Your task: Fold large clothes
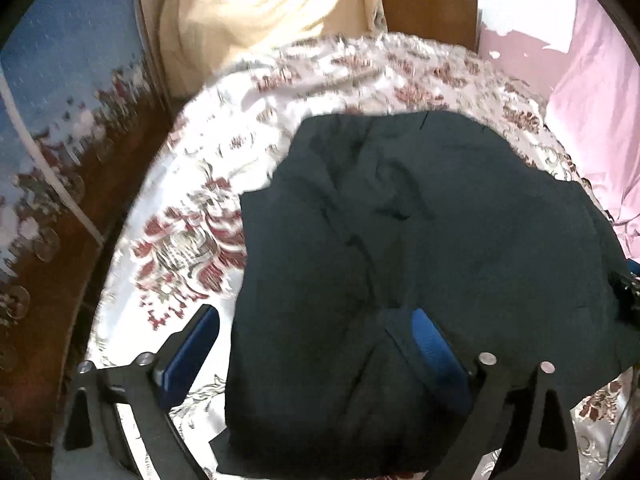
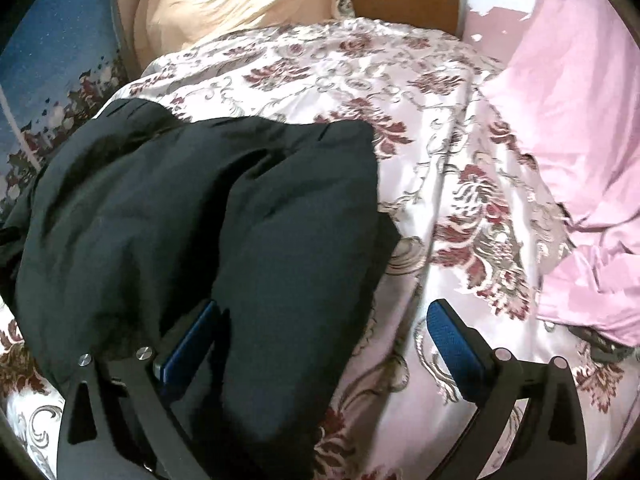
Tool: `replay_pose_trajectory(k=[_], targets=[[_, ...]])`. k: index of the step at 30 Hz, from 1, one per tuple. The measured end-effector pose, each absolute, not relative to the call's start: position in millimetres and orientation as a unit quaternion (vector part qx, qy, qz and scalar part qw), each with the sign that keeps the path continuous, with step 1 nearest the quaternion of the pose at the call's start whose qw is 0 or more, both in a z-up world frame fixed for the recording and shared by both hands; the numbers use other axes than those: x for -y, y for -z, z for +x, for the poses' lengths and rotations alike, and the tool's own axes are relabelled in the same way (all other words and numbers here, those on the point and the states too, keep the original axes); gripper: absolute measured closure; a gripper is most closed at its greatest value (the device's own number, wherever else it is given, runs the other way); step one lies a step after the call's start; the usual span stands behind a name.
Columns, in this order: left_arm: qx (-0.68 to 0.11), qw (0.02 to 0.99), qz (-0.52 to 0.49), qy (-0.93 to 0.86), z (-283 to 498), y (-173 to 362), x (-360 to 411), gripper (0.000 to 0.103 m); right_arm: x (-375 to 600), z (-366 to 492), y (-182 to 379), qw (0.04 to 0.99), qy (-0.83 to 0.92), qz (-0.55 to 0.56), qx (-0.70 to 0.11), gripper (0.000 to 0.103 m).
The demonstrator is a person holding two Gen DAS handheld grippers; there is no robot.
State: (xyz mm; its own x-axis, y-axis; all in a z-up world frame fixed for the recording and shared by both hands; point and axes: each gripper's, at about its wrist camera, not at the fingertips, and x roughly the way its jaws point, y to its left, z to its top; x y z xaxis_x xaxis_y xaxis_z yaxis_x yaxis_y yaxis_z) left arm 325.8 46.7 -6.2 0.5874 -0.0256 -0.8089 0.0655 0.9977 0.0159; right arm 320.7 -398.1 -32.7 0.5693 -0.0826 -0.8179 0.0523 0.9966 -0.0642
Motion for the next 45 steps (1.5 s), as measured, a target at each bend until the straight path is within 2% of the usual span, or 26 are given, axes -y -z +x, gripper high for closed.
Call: replay_pose_trajectory(k=[4,25,30,45], targets=[[-0.422,0.906,0.032,0.027,312.9,-8.4,-38.2,0.001,397.3,305.2,22.7,0.9,0.06,-0.018,-0.431,0.002],[-0.268,0.962,0.004,0.042,195.4,-79.7,-14.5,0.0,309.4,181.6,-55.8,0.967,0.041,0.043,-0.249,0.002],[-0.244,0.969,0.004,0.037,165.1,-87.9,-20.4,0.0,294.1,145.6,-54.9,0.972,0.036,0.068,-0.22,0.002],[-0.202,0.978,0.018,0.048,87.1,-79.9,-25.8,0.0,241.9,53.5,-60.5,0.985,0.04,0.022,-0.167,0.002]])
